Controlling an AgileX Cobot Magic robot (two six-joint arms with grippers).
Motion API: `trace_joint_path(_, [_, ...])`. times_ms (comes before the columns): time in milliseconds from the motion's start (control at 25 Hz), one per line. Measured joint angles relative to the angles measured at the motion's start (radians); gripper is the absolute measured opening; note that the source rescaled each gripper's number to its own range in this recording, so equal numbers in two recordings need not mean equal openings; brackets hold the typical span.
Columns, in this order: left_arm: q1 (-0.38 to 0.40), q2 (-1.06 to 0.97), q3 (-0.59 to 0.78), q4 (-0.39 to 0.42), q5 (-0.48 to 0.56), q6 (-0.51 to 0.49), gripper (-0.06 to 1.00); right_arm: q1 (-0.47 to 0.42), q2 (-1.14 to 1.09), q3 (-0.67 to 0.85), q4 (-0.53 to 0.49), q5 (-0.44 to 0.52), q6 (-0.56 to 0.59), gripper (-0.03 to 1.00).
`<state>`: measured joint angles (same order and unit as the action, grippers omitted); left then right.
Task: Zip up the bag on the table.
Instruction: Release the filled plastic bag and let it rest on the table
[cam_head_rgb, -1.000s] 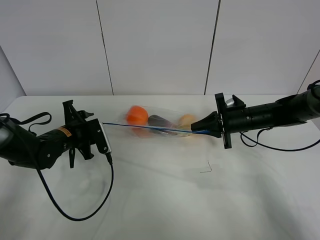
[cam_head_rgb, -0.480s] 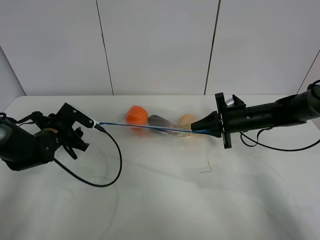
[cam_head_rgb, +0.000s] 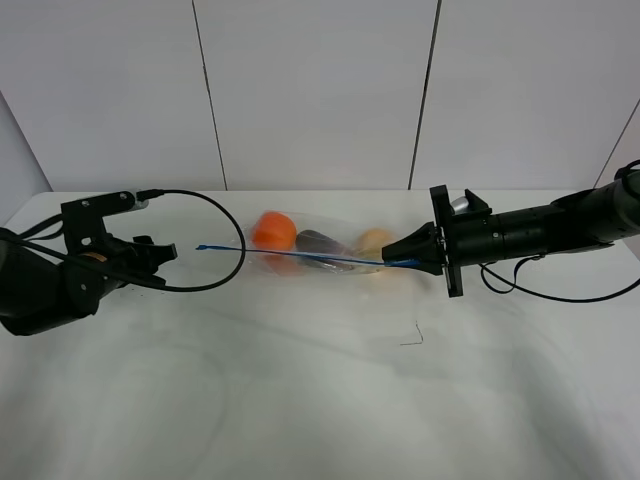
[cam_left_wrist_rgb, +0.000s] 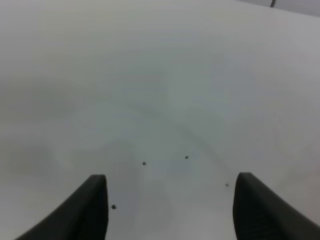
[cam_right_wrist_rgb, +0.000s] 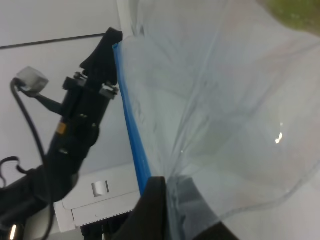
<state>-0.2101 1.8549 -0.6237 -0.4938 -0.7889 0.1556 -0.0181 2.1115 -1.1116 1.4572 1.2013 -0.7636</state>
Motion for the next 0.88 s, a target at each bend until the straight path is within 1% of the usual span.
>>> trace_joint_path(120, [0.028, -0.089, 0.001, 0.001, 0.139, 0.085, 0.73, 0.0, 0.0, 0.0, 0.0, 0.0, 0.0, 0.0])
trace_joint_path(200, [0.043, -0.162, -0.009, 0.001, 0.277, 0.136, 0.74, 0.0, 0.0, 0.0, 0.0, 0.0, 0.0, 0.0])
trace_joint_path(240, [0.051, -0.19, -0.023, 0.001, 0.34, 0.152, 0.76, 0.0, 0.0, 0.0, 0.0, 0.0, 0.0, 0.0])
trace_joint_path(400, [0.093, -0.264, -0.118, 0.002, 0.658, 0.198, 0.95, 0.0, 0.0, 0.0, 0.0, 0.0, 0.0, 0.0])
trace_joint_path(480, [0.116, -0.269, -0.189, 0.021, 0.858, 0.202, 0.99, 0.0, 0.0, 0.0, 0.0, 0.0, 0.0, 0.0])
trace_joint_path(560, [0.135, -0.269, -0.269, 0.051, 1.045, 0.198, 1.0, 0.0, 0.0, 0.0, 0.0, 0.0, 0.0, 0.0])
trace_joint_path(640, [0.148, -0.269, -0.362, 0.103, 1.231, 0.164, 1.0, 0.0, 0.0, 0.0, 0.0, 0.0, 0.0, 0.0])
trace_joint_path(680, [0.151, -0.269, -0.406, 0.136, 1.299, 0.136, 1.0, 0.0, 0.0, 0.0, 0.0, 0.0, 0.0, 0.0])
trace_joint_path(760, [0.15, -0.27, -0.479, 0.242, 1.438, 0.043, 1.0, 0.0, 0.0, 0.0, 0.0, 0.0, 0.0, 0.0])
trace_joint_path(880, [0.15, -0.27, -0.558, 0.413, 1.598, -0.104, 0.99, 0.0, 0.0, 0.0, 0.0, 0.0, 0.0, 0.0])
